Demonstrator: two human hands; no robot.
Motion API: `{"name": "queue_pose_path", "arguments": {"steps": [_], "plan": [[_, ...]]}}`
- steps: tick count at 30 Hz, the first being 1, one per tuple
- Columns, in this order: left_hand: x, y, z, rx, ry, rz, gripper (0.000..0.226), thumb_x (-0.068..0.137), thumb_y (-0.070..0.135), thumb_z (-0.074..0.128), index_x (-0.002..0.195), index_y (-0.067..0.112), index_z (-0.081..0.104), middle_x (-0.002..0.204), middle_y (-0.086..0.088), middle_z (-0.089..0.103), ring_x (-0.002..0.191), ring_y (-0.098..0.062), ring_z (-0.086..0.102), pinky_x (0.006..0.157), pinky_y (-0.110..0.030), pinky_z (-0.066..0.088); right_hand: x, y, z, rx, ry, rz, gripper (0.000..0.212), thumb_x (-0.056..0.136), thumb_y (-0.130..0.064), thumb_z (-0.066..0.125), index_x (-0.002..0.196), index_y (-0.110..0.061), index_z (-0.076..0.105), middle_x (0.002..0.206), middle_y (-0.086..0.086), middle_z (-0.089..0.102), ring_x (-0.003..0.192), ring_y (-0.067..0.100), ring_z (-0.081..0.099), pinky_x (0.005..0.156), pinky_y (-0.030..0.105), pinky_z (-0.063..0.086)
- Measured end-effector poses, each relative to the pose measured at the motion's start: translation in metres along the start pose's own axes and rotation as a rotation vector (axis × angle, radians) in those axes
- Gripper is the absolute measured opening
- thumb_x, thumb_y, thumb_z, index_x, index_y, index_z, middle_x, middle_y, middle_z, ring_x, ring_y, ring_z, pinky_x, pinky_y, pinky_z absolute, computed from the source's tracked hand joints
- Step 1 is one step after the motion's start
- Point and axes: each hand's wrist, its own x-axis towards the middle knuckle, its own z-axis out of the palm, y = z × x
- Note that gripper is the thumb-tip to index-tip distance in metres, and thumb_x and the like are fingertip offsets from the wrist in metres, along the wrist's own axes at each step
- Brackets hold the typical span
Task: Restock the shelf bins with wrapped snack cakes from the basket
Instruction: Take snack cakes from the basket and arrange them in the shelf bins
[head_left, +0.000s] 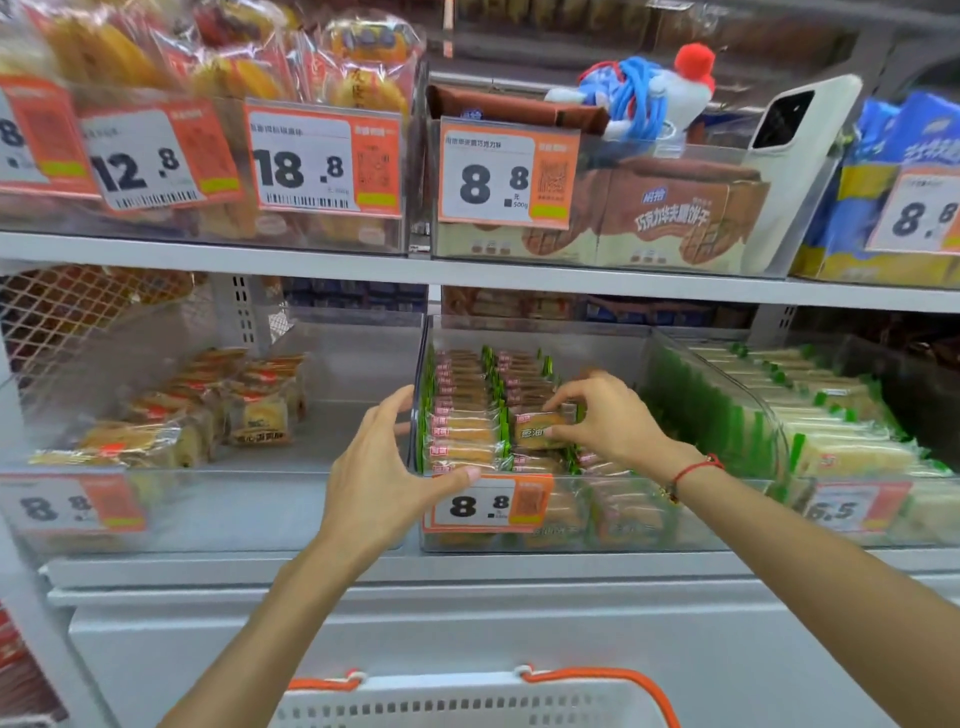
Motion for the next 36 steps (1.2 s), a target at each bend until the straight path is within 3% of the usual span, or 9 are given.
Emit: {"name": "queue_pose_path", "arguments": {"steps": [5,9,12,17,20,24,28,32,36], "plan": [[-0.001,0.000,0.001,-0.004,0.012,0.004,0.096,0.060,0.049,0.084,0.141,0.033,0.035,0.137,0.015,0.047,0.108,0.003,0.043,0.093,-0.028,0.041,0.003,-0.002,0.003,-0.047,-0.055,-0.113,0.042,0.083,-0.027,0.073,0.124,-0.028,0.061,0.129,0.003,0.058,0.119,0.024,0.052,0.100,0.041,0.044],[-0.003,0.001,0.000,-0.007,0.019,0.018,0.092,0.062,0.047,0.084,0.140,0.035,0.036,0.122,0.023,0.042,0.105,0.005,0.043,0.090,-0.022,0.037,0.008,0.000,0.003,0.192,-0.044,-0.039,0.032,0.079,-0.023,0.077,0.110,-0.020,0.069,0.121,-0.001,0.065,0.117,0.016,0.056,0.099,0.031,0.039],[-0.002,0.000,0.000,-0.004,0.022,0.022,0.092,0.062,0.047,0.084,0.140,0.035,0.036,0.128,0.021,0.045,0.106,0.006,0.042,0.090,-0.022,0.036,0.011,-0.001,0.002,0.233,-0.041,-0.025,0.028,0.077,-0.026,0.078,0.103,-0.019,0.071,0.116,-0.001,0.067,0.109,0.015,0.060,0.096,0.030,0.043],[-0.002,-0.001,0.001,0.003,0.019,0.014,0.094,0.062,0.048,0.084,0.141,0.034,0.035,0.136,0.016,0.047,0.107,0.006,0.042,0.090,-0.022,0.036,0.005,-0.002,0.008,-0.031,0.044,-0.100,0.020,0.081,-0.039,0.073,0.098,-0.028,0.072,0.106,-0.006,0.069,0.101,0.014,0.062,0.087,0.036,0.052],[-0.002,-0.001,0.002,-0.006,0.005,0.005,0.094,0.062,0.049,0.084,0.141,0.035,0.035,0.134,0.017,0.046,0.106,0.005,0.043,0.090,-0.023,0.038,0.003,-0.002,0.007,-0.157,0.066,-0.180,0.022,0.085,-0.042,0.068,0.102,-0.029,0.068,0.103,-0.007,0.067,0.096,0.014,0.060,0.080,0.031,0.052],[-0.001,-0.002,0.001,-0.004,-0.005,-0.009,0.096,0.061,0.050,0.084,0.141,0.034,0.034,0.138,0.015,0.046,0.110,0.003,0.045,0.093,-0.028,0.042,0.005,-0.005,0.006,-0.166,-0.053,-0.189,0.027,0.089,-0.036,0.064,0.112,-0.025,0.058,0.113,-0.003,0.059,0.099,0.017,0.058,0.081,0.031,0.052],[-0.002,0.001,0.000,0.002,-0.009,-0.005,0.096,0.063,0.049,0.083,0.142,0.032,0.032,0.142,0.013,0.042,0.116,0.001,0.043,0.092,-0.027,0.039,0.007,-0.012,-0.002,-0.112,-0.148,-0.123,0.036,0.086,-0.035,0.066,0.120,-0.024,0.056,0.123,-0.001,0.056,0.110,0.018,0.053,0.092,0.034,0.048],[-0.017,0.002,-0.003,-0.077,0.078,0.062,0.088,0.066,0.041,0.084,0.139,0.036,0.035,0.136,0.016,0.041,0.118,0.003,0.040,0.093,-0.020,0.034,-0.016,-0.014,-0.012,0.033,-0.031,-0.055,0.036,0.087,-0.030,0.067,0.121,-0.025,0.057,0.126,-0.001,0.053,0.114,0.016,0.051,0.098,0.035,0.045],[-0.042,0.007,-0.007,-0.022,0.210,0.202,0.050,0.073,0.038,0.079,0.117,0.041,0.054,0.116,0.023,0.053,0.108,-0.003,0.051,0.085,-0.018,0.039,-0.065,-0.029,-0.021,0.233,0.205,-0.103,0.026,0.086,-0.018,0.067,0.109,-0.027,0.060,0.096,-0.017,0.057,0.084,0.003,0.055,0.078,0.023,0.048]]}}
